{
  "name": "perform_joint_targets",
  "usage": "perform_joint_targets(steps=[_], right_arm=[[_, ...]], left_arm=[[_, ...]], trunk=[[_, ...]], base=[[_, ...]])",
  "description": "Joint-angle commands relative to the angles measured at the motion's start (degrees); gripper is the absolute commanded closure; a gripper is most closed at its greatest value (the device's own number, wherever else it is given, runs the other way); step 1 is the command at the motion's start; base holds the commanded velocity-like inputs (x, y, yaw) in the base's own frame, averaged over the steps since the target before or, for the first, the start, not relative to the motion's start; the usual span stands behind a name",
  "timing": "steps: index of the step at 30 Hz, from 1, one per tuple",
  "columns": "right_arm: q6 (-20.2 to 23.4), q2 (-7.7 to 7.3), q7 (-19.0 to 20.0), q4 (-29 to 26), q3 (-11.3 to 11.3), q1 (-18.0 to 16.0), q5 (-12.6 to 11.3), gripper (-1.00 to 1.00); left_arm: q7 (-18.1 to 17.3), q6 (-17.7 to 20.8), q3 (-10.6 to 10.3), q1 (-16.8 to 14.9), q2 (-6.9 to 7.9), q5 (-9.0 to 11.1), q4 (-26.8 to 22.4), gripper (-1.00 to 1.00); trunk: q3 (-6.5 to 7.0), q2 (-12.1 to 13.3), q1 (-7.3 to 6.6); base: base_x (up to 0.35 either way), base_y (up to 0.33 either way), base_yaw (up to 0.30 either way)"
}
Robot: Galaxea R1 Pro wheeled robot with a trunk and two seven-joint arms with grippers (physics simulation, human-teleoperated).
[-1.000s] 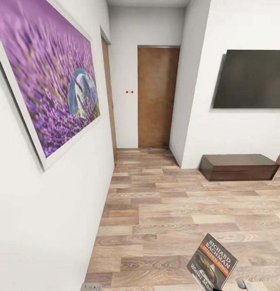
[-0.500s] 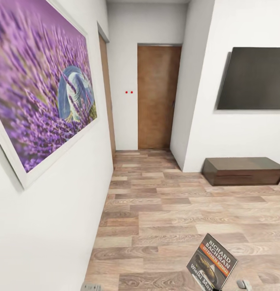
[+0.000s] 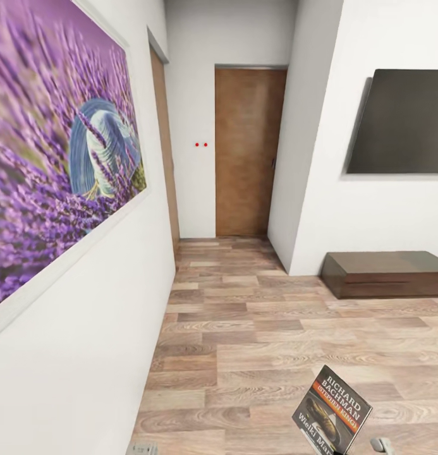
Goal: In the bedroom, move the book from the bed onto either nightstand, and place the two sandals side by side next to the bed.
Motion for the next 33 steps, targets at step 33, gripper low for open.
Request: perform_joint_targets(steps=[33], right_arm=[[0.2,0.01,0.3,0.1,-0.7,-0.1,-0.1,1.00]], left_arm=[[-0.1,-0.2,0.5,-0.1,0.01,-0.6,0.1,-1.00]], trunk=[[-0.11,-0.1,0.06]], base=[[0.328,0.000,0.000]])
